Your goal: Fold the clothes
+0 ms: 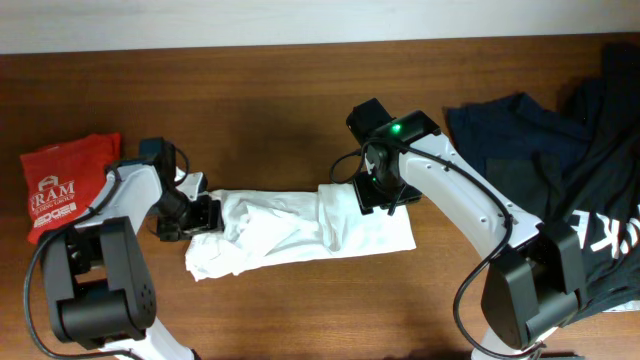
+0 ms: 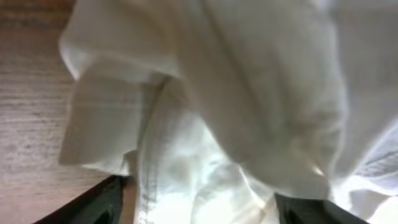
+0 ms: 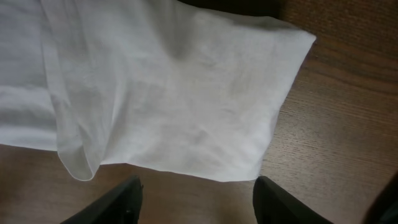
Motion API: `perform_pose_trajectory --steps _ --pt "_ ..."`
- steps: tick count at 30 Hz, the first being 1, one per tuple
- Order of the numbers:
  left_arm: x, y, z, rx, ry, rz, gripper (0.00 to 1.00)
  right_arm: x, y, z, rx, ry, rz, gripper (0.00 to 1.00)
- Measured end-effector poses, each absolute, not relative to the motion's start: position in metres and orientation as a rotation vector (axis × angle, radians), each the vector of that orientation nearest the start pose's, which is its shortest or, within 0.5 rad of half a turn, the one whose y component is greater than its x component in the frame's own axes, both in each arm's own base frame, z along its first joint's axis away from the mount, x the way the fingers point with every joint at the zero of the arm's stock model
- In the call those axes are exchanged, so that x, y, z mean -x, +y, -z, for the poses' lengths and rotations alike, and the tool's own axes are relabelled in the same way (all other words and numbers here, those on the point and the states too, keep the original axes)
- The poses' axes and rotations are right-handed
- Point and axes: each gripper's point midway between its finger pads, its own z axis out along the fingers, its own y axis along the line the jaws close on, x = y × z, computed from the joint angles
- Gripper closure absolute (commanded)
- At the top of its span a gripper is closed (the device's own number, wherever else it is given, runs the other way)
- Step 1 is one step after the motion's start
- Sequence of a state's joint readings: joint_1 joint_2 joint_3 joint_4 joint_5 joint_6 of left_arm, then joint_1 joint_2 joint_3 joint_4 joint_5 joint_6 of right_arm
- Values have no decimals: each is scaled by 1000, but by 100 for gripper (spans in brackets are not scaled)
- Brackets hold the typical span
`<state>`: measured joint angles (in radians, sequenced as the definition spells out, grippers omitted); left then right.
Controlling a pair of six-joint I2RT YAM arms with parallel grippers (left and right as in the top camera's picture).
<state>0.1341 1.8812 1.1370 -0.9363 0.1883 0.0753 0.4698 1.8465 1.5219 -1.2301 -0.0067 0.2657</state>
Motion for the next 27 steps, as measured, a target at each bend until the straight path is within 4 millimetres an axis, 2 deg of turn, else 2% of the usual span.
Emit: perform_pose_trajectory --steps 4,7,11,15,20,23,27 --pt "-293 9 -3 114 3224 362 22 -309 158 -100 318 3113 -19 39" --pt "-293 11 -6 141 3195 489 23 -309 158 -100 319 3113 -19 38" --pt "-295 -4 -10 53 3137 675 24 -309 158 -100 318 3113 -19 38" --pt "-296 -10 -11 10 3111 738 24 -309 158 -100 319 3113 -19 38" --pt "-296 -10 -10 -7 3113 732 23 -309 158 -100 318 3113 -19 35" --pt "-296 -10 -10 -6 3112 731 61 -309 158 -100 318 3113 -19 35" --pt "-292 -8 -1 9 3148 698 76 -309 158 -100 318 3113 -18 35"
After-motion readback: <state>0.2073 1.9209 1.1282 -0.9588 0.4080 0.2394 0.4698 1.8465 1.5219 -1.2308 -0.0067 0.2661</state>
